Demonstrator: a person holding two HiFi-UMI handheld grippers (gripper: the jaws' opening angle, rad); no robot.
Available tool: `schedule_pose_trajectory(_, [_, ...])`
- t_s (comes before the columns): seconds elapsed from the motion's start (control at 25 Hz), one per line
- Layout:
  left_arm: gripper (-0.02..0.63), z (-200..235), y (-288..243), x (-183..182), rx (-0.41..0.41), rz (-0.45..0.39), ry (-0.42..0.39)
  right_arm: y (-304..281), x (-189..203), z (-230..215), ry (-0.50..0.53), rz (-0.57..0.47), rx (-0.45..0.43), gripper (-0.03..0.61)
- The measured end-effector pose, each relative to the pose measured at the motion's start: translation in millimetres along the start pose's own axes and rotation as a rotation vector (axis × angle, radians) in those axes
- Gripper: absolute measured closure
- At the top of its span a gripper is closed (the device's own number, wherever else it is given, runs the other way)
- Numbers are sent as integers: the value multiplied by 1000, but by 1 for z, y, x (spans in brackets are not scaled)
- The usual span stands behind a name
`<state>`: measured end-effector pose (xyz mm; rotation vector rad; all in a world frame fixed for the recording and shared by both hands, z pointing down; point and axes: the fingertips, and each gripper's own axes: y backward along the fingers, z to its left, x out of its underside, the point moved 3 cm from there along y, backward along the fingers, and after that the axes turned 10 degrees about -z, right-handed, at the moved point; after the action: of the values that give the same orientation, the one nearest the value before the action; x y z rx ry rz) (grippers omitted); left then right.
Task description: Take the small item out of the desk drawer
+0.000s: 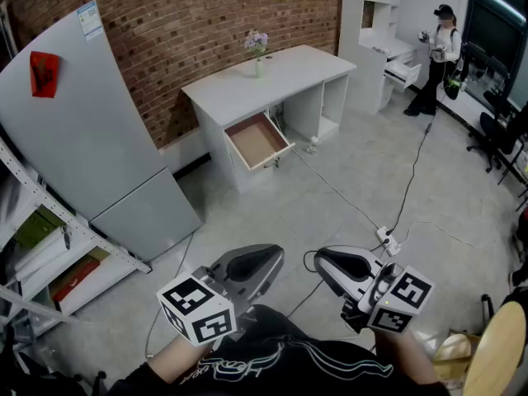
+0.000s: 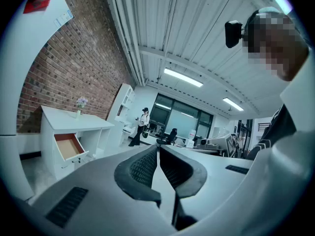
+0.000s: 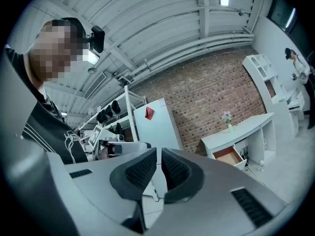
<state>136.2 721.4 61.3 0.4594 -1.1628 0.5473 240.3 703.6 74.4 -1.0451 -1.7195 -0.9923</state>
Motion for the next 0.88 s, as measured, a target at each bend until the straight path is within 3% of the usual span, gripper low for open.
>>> schedule_pose_trajectory(0.6, [578,1,-33,2,40,31,-16,3,-8,-28,-12,-42,45,518])
schedule_pose_trajectory(0.88, [579,31,-52,-1,49,40,-11,-17,-4,-56,-12,-27,61,517])
